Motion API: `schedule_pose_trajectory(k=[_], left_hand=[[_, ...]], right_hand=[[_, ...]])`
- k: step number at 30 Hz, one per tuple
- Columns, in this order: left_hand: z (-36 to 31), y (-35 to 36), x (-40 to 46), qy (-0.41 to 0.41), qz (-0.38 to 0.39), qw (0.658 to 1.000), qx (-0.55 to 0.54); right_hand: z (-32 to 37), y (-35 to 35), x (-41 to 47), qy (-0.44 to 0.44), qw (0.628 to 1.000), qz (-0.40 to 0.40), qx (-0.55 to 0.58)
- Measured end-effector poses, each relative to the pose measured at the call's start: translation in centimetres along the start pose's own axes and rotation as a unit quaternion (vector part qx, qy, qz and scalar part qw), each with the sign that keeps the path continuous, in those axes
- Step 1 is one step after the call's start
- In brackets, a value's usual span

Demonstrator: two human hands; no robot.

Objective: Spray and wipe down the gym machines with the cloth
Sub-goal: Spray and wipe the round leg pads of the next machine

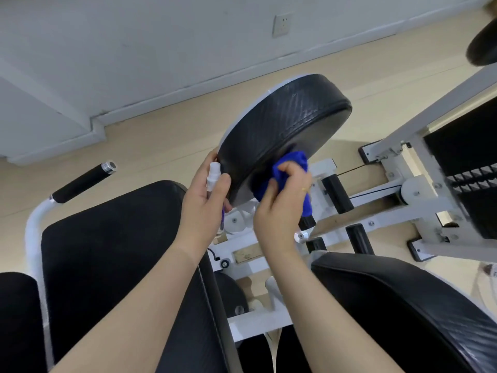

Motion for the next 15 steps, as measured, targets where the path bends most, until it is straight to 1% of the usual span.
schedule_pose_trajectory(k=[5,7,8,9,11,12,13,14,15], left_hand=[[-0.4,0.4,0.0,0.009,0.003,1.000,0.000],[-0.6,0.5,0.5,0.011,0.001,1.000,-0.006],[-0.7,0.6,0.8,0.010,0.003,1.000,-0.006],[-0.8,0.6,1.2,0.007,0.006,1.000,-0.004],[-1.3,0.7,1.8,-0.002,0.018,1.000,0.002],[-1.5,0.7,2.2,-0.006,0.025,1.000,0.006],[-1.6,0.7,2.4,-0.010,0.034,0.999,0.009],[-1.7,0.7,2.6,-0.011,0.043,0.999,0.012],[-1.8,0.6,2.7,-0.012,0.047,0.999,0.013]], right_hand=[[-0.2,1.6,-2.1,-0.075,0.992,0.090,-0.054],[-0.9,2.2,-2.0,-0.083,0.986,0.123,-0.079],[-1.6,2.5,-1.9,-0.069,0.983,0.139,-0.098],[-2.5,2.9,-1.9,-0.036,0.979,0.161,-0.116],[-4.5,3.7,-2.1,0.077,0.966,0.215,-0.119],[-5.0,4.0,-2.2,0.122,0.962,0.226,-0.096],[-4.8,4.2,-2.3,0.140,0.964,0.216,-0.061],[-3.9,4.1,-2.3,0.139,0.971,0.193,-0.023],[-2.7,3.8,-2.3,0.118,0.980,0.163,0.010]])
Point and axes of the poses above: each hand's wrist, its own x-axis towards the middle knuckle, its own y-axis out of the palm, z = x × y, the point moved 6 cm from there along x, towards the middle knuckle, and after that the axes turned 6 degrees about z, right-handed, at the moved point
